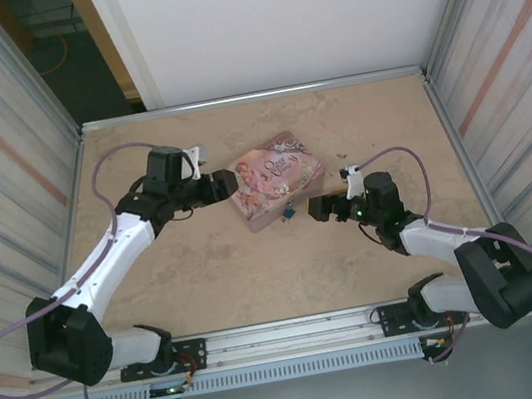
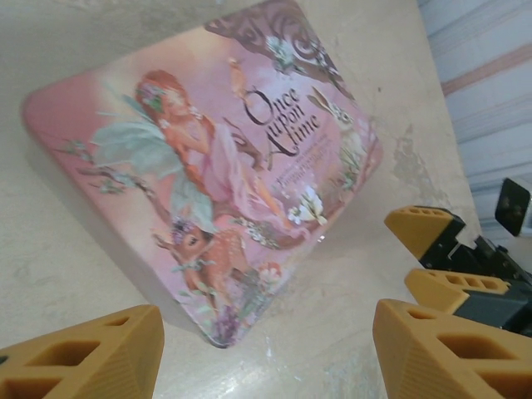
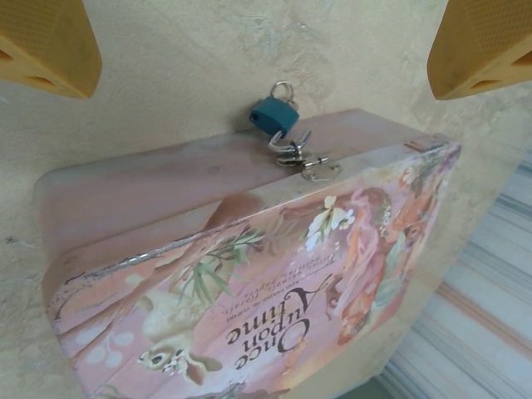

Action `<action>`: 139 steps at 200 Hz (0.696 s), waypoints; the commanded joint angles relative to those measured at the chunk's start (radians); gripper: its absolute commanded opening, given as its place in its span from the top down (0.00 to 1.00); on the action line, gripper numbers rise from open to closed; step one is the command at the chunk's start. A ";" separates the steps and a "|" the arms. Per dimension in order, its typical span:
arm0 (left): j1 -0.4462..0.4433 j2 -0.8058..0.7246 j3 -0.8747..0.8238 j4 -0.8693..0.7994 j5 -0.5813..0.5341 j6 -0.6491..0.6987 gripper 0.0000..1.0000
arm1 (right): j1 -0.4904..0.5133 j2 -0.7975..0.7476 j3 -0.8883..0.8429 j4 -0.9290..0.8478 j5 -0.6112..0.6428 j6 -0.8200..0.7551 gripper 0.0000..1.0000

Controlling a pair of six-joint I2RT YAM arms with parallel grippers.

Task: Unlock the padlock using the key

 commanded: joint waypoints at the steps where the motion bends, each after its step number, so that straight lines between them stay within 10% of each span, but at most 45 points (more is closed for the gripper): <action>1: -0.020 -0.013 0.006 0.001 0.035 0.019 0.33 | -0.008 0.004 -0.013 0.087 -0.055 0.033 0.01; 139: -0.071 0.244 0.128 0.052 0.139 0.016 0.45 | 0.003 0.158 -0.018 0.213 -0.095 0.071 0.01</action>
